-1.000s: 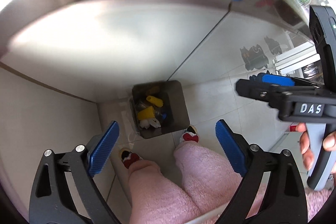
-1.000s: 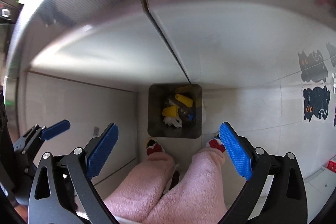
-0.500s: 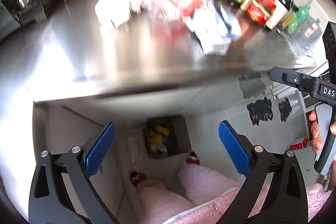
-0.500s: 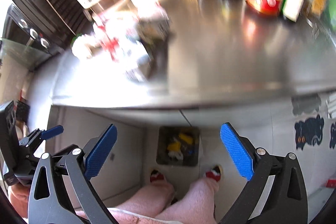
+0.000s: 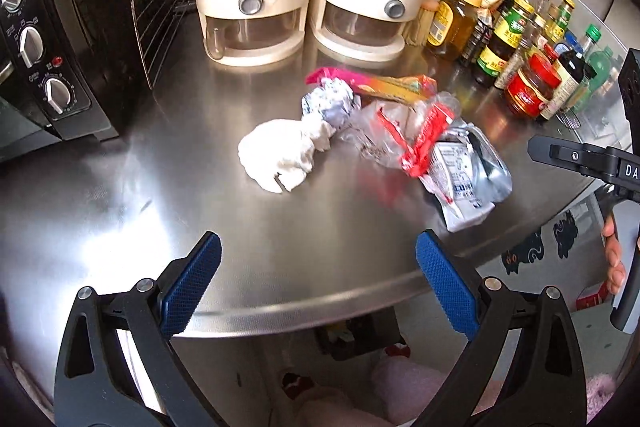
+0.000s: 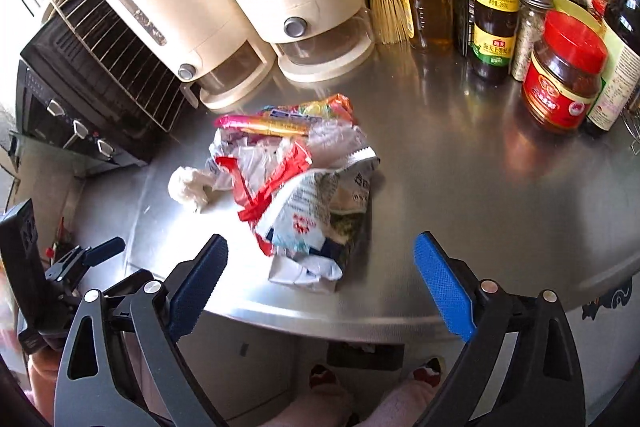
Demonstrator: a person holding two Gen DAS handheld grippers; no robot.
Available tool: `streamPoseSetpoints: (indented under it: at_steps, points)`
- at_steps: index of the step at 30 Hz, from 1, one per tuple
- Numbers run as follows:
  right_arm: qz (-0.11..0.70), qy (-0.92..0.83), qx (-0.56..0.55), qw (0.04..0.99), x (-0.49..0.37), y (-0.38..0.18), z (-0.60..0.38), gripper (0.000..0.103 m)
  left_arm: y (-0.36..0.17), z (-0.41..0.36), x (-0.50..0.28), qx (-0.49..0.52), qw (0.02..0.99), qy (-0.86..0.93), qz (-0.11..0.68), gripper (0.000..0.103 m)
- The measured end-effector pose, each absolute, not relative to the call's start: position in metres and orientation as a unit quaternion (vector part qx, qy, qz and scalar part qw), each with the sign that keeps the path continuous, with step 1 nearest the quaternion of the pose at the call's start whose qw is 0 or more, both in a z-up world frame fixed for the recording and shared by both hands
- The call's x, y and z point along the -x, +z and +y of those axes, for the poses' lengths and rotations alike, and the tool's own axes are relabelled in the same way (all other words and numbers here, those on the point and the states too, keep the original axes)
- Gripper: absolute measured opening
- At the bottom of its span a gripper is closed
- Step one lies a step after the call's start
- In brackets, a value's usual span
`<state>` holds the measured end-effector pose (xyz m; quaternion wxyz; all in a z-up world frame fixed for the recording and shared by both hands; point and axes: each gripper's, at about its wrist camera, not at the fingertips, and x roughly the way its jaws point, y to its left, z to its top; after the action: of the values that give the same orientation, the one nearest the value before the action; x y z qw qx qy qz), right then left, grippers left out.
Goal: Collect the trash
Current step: 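Grasp the crumpled white tissue with the left tool while the right tool grasps a printed wrapper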
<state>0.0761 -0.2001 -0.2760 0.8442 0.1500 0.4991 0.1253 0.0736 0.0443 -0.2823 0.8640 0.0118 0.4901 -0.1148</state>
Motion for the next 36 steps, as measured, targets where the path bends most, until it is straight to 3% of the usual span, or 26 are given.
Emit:
streamPoseSetpoints:
  at_steps: [4,14,16,20,30,32,36]
  points:
    - [0.511,0.125,-0.134,0.84,-0.101,-0.282,-0.193,0.085,-0.283,0.052,-0.101,-0.004,0.866,-0.114,0.487,0.093]
    - [0.556,0.123,-0.15,0.809,-0.138,-0.315,-0.187,0.079,-0.317,0.056,-0.154,-0.007,0.851,-0.116,0.513,0.085]
    - [0.561,0.124,-0.15,0.805,-0.141,-0.319,-0.185,0.079,-0.326,0.054,-0.163,-0.008,0.843,-0.117,0.524,0.079]
    - [0.572,0.126,-0.14,0.798,-0.145,-0.326,-0.182,0.074,-0.339,0.051,-0.171,0.001,0.831,-0.13,0.54,0.057]
    - [0.579,0.118,-0.116,0.799,-0.144,-0.33,-0.188,0.034,-0.344,0.039,-0.171,-0.008,0.824,-0.146,0.547,0.027]
    - [0.577,0.116,-0.114,0.801,-0.143,-0.326,-0.192,0.029,-0.342,0.038,-0.169,-0.01,0.826,-0.146,0.545,0.019]
    - [0.571,0.11,-0.11,0.806,-0.139,-0.321,-0.201,0.022,-0.335,0.035,-0.164,-0.011,0.831,-0.144,0.537,0.015]
